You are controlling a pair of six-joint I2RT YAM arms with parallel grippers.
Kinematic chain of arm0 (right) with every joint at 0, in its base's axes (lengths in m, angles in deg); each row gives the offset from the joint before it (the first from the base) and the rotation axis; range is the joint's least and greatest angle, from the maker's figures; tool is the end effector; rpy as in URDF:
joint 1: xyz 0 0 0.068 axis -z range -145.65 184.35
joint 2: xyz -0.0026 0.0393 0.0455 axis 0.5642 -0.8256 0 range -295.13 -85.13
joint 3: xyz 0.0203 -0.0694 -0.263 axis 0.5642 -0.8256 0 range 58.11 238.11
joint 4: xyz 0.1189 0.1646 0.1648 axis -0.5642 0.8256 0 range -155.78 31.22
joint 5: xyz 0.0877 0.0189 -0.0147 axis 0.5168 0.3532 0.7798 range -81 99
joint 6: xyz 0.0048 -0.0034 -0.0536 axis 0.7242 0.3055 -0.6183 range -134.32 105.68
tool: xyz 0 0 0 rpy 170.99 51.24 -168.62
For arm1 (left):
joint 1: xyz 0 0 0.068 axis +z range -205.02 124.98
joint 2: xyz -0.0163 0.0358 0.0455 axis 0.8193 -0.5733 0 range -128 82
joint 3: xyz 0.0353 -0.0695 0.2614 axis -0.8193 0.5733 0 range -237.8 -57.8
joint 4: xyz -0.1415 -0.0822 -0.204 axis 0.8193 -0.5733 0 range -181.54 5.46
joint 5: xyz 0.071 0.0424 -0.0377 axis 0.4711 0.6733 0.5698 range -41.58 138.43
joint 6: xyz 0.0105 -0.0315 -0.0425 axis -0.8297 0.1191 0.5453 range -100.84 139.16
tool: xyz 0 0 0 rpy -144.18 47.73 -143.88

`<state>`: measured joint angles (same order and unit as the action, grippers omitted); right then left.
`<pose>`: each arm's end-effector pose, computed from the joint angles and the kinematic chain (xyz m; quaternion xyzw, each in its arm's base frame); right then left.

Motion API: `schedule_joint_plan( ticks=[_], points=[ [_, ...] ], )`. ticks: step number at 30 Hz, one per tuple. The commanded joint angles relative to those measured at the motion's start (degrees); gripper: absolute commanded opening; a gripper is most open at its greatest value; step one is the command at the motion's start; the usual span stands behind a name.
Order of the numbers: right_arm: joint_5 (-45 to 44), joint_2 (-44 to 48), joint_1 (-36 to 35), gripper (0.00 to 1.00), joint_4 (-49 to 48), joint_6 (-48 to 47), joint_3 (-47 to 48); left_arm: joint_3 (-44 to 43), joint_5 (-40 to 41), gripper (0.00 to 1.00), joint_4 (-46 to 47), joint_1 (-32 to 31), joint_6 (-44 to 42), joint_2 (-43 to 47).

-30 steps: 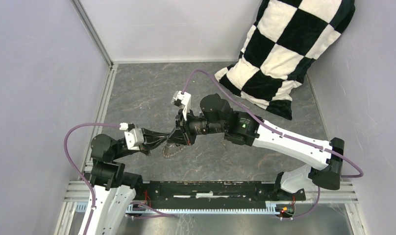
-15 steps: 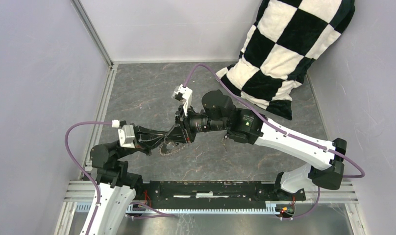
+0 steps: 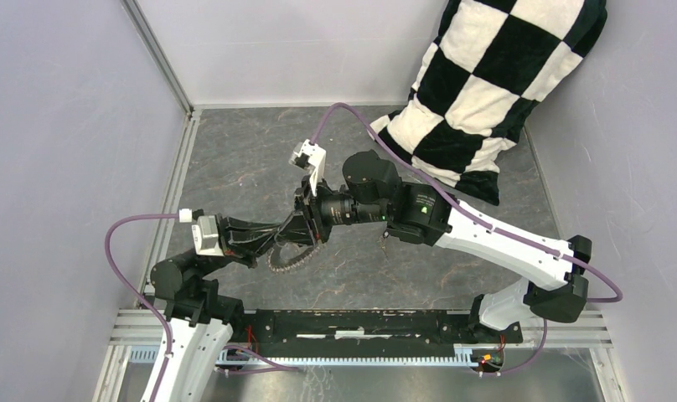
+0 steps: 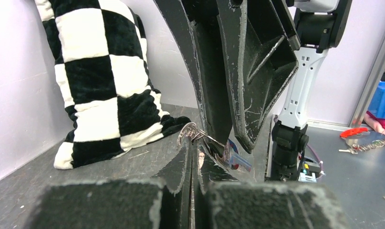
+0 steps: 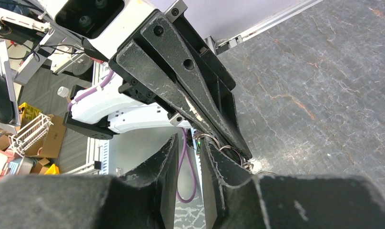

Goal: Put the keys on the keyring

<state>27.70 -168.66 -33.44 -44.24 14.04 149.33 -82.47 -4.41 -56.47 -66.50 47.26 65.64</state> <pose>0.1139 0.3095 0.4423 -0.3564 0.6974 0.5382 0.3114 0.0702 -0.0432 0.3393 0.3345 0.4571 -0.4594 0.6841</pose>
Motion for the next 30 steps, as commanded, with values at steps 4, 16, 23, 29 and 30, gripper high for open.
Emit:
schedule_joint_plan(
  ticks=[4, 16, 23, 29, 30],
  points=[
    [-4.20, -2.05, -0.27, 0.30, 1.78, 0.21, 2.82, 0.11, 3.85, 0.02, 8.73, -0.84, 4.93, 1.40],
    [-6.83, -0.29, -0.25, 0.32, 4.33, -0.31, 3.06, 0.39, 4.78, 0.02, 9.77, -0.91, 4.43, 2.76],
    [-7.77, 0.28, -0.27, 0.33, 3.90, 0.02, 2.64, -0.29, 6.37, 0.02, 10.01, -0.91, 4.60, 2.48],
    [-9.23, 0.99, -0.17, 0.38, 3.75, 0.59, 2.99, 0.12, 7.97, 0.02, 10.09, -0.91, 4.62, 2.80],
    [-9.31, 0.99, -0.21, 0.38, 3.77, 0.62, 3.02, 0.14, 8.03, 0.02, 10.16, -0.91, 4.60, 2.82]
  ],
)
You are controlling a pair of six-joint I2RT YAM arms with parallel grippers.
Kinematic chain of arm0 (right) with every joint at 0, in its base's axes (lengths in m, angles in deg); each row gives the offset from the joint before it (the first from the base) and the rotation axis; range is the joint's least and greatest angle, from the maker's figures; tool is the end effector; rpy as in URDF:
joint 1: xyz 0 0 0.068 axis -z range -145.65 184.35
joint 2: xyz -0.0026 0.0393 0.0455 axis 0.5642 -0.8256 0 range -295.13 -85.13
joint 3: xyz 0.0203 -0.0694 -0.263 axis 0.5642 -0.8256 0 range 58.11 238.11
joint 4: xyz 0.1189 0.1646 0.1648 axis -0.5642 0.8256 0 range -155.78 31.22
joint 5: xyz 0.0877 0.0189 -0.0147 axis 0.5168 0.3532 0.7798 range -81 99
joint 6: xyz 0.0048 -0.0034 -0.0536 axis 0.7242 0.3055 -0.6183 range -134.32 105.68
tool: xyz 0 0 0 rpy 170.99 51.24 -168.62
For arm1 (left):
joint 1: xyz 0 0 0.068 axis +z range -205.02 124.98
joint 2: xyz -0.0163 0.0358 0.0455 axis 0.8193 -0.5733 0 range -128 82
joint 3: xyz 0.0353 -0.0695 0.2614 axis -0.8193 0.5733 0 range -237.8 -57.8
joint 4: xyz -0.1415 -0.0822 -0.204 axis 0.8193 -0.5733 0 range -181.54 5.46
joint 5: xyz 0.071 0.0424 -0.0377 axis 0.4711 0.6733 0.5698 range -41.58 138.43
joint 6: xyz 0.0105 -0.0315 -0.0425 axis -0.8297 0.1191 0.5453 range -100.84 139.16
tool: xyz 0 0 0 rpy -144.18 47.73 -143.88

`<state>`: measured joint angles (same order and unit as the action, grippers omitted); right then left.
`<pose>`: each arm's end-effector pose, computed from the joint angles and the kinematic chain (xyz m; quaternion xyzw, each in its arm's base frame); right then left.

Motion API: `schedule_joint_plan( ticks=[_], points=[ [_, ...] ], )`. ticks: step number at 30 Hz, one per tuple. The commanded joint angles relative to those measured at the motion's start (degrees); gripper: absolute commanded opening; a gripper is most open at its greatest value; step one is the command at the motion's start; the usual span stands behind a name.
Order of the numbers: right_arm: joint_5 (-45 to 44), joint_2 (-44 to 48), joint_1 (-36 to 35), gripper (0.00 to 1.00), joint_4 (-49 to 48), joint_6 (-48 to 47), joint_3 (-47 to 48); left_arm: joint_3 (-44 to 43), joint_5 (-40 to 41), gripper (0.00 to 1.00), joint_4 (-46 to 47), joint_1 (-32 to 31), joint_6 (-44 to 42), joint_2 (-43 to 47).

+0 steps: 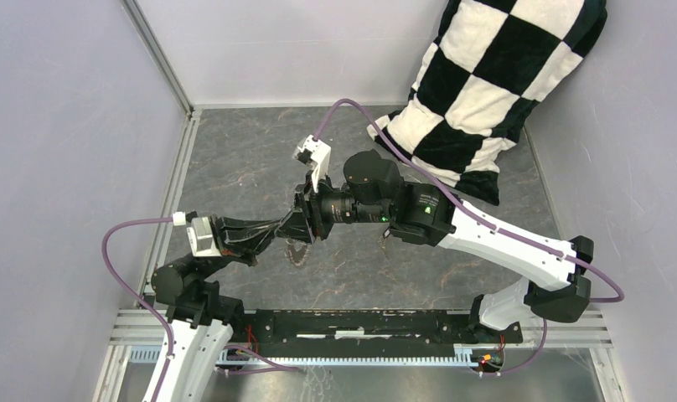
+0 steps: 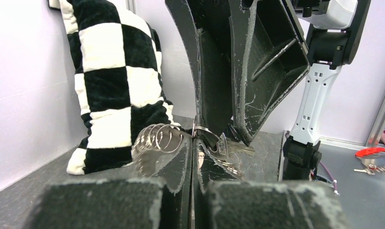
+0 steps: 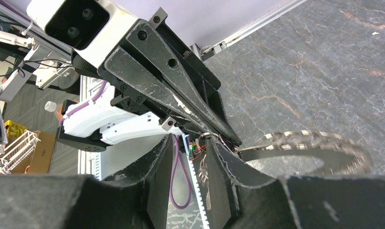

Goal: Put the keys on the keyring

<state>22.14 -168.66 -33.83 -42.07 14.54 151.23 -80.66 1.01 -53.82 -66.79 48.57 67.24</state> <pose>0.1140 0.3069 0.4493 -0.3299 0.7141 0.5174 0.3370 0.0684 -0.0410 0.3362 0.2977 0.4465 -0.4530 0.7119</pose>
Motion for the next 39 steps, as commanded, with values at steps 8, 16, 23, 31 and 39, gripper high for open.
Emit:
schedule_joint_plan(
  ticks=[8, 16, 23, 31, 39],
  points=[
    [-4.69, 1.56, 0.17, 0.39, 0.09, 0.25, 0.44, -1.76, 2.76, 0.02, 7.87, -0.62, 2.43, 1.67],
    [-4.61, 2.17, 0.16, 0.40, -1.23, 0.80, -0.59, -1.12, 3.30, 0.02, 8.20, -0.62, 0.84, 1.88],
    [-3.01, 1.79, 0.16, 0.41, -1.72, 1.22, -0.74, -0.53, 4.42, 0.02, 7.94, -0.62, -1.52, 2.78],
    [-3.36, 1.87, 0.11, 0.41, -0.78, 1.05, -0.01, -0.07, 6.90, 0.02, 8.58, -0.62, -4.99, 2.87],
    [-4.51, 2.25, 0.22, 0.42, -0.87, 1.01, 0.75, 0.72, 6.79, 0.02, 13.68, -0.62, -8.04, 2.22]
  ],
)
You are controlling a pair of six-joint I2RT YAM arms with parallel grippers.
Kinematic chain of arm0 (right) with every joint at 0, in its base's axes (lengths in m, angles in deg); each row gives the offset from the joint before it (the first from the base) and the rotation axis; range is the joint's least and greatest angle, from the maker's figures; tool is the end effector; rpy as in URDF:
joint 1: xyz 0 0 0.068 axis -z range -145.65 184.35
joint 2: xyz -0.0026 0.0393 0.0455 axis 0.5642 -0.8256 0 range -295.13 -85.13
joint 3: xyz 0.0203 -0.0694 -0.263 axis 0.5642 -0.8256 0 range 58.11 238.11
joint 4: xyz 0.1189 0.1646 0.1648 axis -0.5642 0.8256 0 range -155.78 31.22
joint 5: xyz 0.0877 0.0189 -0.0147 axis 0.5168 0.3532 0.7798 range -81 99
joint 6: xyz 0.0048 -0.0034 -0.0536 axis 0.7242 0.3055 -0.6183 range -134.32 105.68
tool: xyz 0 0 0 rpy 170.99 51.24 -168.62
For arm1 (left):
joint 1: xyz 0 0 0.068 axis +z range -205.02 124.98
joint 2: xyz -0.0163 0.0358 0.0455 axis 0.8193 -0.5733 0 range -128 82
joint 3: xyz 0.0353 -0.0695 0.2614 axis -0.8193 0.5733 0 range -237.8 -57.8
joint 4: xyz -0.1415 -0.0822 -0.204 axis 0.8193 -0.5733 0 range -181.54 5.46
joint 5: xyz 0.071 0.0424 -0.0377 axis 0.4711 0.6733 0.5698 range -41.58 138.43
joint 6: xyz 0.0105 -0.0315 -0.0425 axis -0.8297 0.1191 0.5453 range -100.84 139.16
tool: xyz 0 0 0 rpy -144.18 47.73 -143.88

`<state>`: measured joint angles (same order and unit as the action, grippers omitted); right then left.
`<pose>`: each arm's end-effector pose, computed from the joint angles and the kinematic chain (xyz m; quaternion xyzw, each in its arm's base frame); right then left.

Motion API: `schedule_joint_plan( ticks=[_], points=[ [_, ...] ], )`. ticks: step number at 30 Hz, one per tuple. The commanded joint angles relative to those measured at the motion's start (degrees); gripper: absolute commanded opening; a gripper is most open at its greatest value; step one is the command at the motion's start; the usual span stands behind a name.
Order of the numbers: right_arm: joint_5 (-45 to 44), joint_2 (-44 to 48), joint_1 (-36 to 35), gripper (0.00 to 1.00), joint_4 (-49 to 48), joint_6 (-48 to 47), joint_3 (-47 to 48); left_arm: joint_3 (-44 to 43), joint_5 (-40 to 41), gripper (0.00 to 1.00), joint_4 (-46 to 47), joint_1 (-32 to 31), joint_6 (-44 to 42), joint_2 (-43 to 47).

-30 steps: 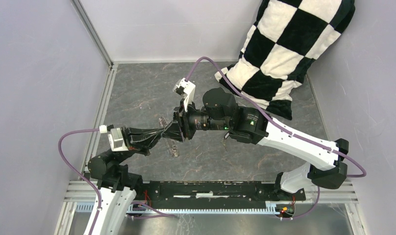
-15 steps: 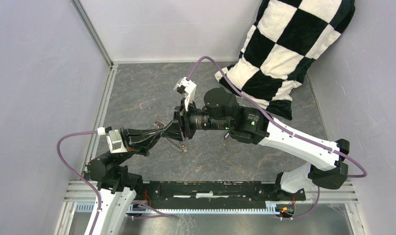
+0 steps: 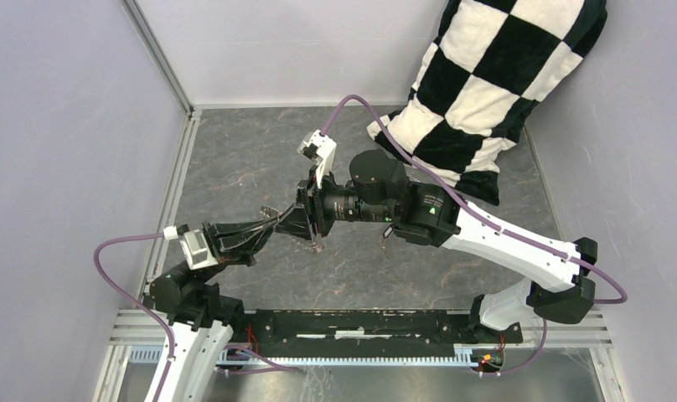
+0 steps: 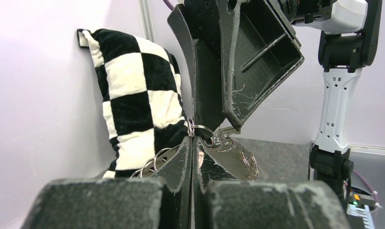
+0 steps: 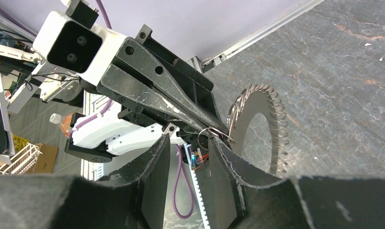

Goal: Put the keys on the keyring

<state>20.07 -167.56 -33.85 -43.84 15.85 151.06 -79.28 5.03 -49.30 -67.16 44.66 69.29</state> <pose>0.1131 0.3015 0.4574 -0.3088 0.7084 0.5258 0.3555 0.0607 -0.0381 0.3377 0.2958 0.4002 -0.4126 0.7630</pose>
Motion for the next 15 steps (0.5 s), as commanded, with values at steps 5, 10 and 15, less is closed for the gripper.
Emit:
schedule_joint_plan(
  ticks=[5, 10, 15],
  points=[
    [-2.48, 2.14, 0.16, 0.42, -1.62, 0.31, 0.26, -0.17, 3.81, 0.02, 10.62, -0.25, -4.99, 0.41],
    [-2.06, 2.90, 0.23, 0.42, -2.96, 0.98, -1.08, 0.25, 5.59, 0.02, 11.57, -0.24, -6.37, 0.53],
    [-1.70, 3.31, 0.16, 0.42, -3.32, 1.41, -1.76, 0.38, 5.90, 0.02, 12.15, -0.25, -7.48, 0.66]
  ],
)
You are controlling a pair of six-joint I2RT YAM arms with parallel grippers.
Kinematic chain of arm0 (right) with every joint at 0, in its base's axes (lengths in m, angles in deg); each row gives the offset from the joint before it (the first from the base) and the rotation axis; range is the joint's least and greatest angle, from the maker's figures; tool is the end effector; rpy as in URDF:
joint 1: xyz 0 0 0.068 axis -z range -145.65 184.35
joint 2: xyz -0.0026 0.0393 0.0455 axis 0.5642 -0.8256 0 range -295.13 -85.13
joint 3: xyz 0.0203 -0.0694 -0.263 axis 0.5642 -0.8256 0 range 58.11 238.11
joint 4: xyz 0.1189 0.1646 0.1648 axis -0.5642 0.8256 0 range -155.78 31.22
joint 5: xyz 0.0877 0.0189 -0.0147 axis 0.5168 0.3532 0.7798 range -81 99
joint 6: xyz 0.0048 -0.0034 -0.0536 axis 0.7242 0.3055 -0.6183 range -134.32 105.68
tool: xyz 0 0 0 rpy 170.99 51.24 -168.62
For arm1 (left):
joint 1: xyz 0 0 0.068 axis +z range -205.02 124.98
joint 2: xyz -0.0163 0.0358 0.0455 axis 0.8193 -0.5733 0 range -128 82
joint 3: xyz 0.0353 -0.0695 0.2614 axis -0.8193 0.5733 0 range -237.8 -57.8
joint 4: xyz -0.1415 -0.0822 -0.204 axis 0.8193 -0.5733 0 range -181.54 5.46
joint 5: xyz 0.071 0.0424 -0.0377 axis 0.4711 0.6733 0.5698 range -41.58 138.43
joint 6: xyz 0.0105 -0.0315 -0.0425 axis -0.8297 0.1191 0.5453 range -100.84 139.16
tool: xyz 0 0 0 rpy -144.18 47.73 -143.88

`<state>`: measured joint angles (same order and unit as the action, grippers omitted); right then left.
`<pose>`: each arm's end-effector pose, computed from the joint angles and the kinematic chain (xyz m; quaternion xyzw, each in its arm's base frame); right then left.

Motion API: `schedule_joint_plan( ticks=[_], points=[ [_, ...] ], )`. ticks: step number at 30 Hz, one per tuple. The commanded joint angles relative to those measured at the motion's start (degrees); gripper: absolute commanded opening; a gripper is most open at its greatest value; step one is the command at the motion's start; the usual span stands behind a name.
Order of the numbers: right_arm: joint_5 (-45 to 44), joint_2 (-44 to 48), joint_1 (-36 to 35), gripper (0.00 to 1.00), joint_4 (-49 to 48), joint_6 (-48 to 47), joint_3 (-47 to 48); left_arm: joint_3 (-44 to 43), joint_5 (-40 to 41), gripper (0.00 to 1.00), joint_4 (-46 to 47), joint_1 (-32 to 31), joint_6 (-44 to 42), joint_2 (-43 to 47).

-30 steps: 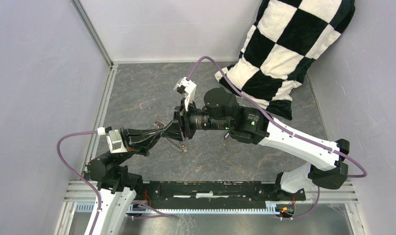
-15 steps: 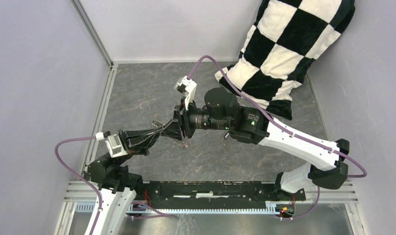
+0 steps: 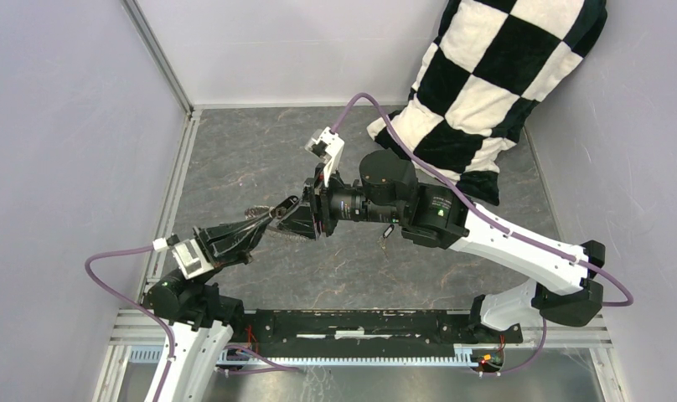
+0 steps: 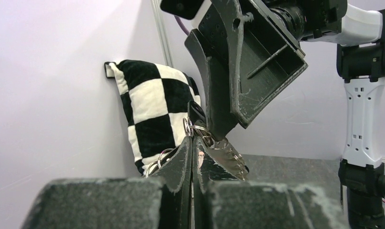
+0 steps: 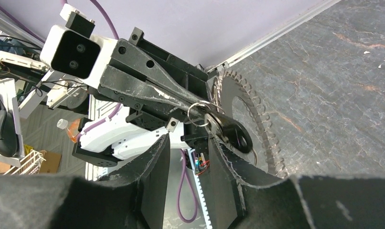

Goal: Put the keys on the keyring

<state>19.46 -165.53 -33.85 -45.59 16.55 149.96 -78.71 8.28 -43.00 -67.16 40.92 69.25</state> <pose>0.1097 0.2921 0.4647 -0.2981 0.6970 0.5383 0.3682 0.0558 -0.0355 0.3432 0.2939 0.3495 -0.3702 0.8090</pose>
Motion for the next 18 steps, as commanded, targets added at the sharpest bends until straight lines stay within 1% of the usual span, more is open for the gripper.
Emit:
schedule_joint_plan(
  ticks=[1, 9, 15, 18],
  points=[
    [-0.54, 1.22, 0.23, 0.42, -1.81, 0.72, -0.62, -0.07, 2.55, 0.02, 5.89, -0.25, -4.01, 0.79],
    [3.32, 1.51, 0.13, 0.44, -0.92, -0.35, 2.05, 0.26, 2.50, 0.02, 5.23, -0.25, -5.01, 1.33],
    [10.03, 0.48, 0.21, 0.45, 1.32, -2.29, 7.56, 0.16, 2.47, 0.02, 5.19, -0.25, -5.41, 1.16],
    [11.80, -0.99, 0.18, 0.45, 4.59, -3.57, 12.78, 0.08, 2.45, 0.02, 5.21, -0.26, -5.55, 1.15]
  ],
)
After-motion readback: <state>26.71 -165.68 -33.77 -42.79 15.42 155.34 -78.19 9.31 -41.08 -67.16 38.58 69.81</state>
